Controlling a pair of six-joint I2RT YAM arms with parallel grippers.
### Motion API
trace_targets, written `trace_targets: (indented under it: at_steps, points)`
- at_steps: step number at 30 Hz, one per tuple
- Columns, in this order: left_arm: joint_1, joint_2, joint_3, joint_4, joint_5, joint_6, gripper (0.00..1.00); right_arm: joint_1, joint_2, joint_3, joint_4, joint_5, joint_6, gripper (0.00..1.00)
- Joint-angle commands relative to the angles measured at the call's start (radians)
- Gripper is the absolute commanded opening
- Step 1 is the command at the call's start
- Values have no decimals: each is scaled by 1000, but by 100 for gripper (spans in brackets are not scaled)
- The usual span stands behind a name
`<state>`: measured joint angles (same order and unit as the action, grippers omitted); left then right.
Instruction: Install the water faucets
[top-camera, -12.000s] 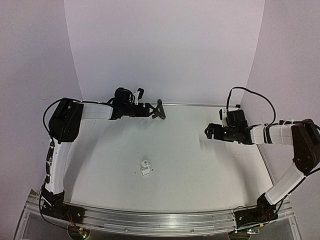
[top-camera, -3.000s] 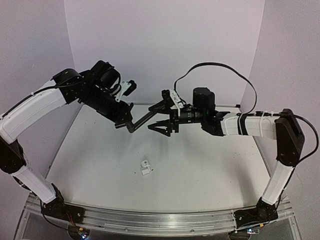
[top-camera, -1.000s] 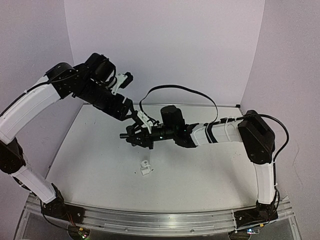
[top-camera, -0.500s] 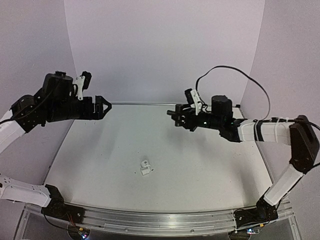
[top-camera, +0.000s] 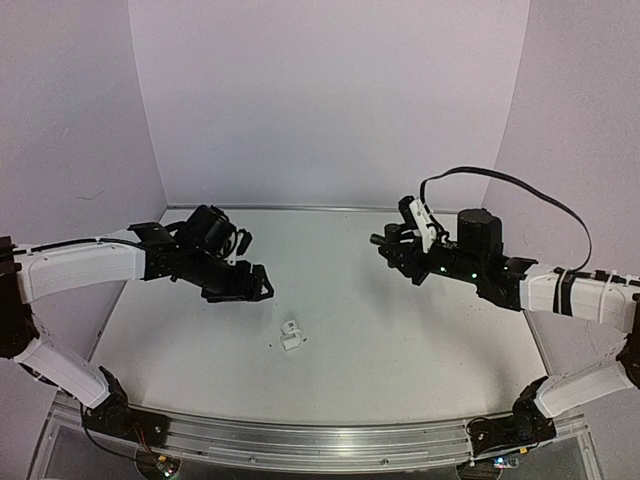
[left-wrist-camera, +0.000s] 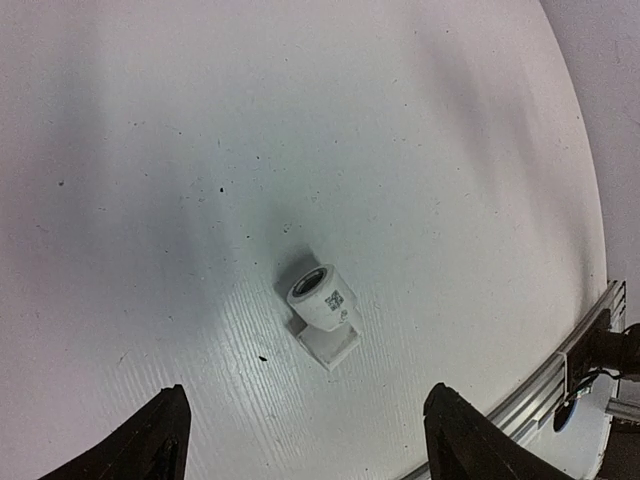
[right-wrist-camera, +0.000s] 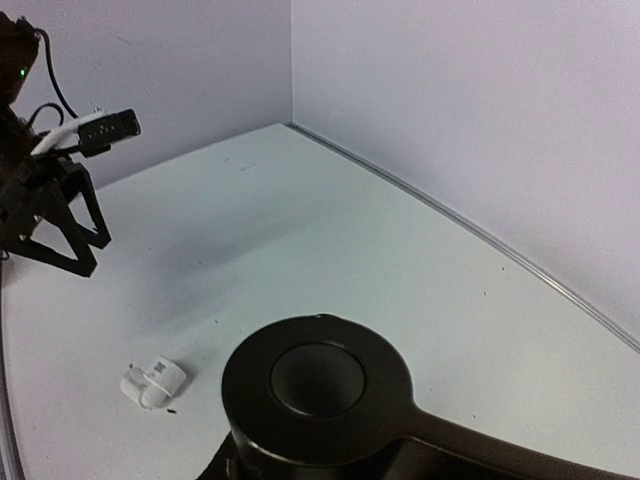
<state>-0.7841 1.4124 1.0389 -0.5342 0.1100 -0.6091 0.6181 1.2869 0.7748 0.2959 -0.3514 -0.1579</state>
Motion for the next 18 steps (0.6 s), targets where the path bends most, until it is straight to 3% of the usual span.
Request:
trace_targets:
  at_steps: [1, 7, 14, 18]
  points:
    - [-18, 117, 67, 80, 72, -53, 80, -6, -42, -13, 59, 32, -74, 0]
    - [-184, 252, 138, 75, -69, -107, 82, -7, -104, -61, 73, 39, -92, 0]
    - [-373, 378, 250, -98, -489, 78, 85, -8, -102, -75, 91, 14, -98, 0]
    - [-394, 480, 302, -161, -507, 148, 85, -8, -121, -80, 92, -12, -89, 0]
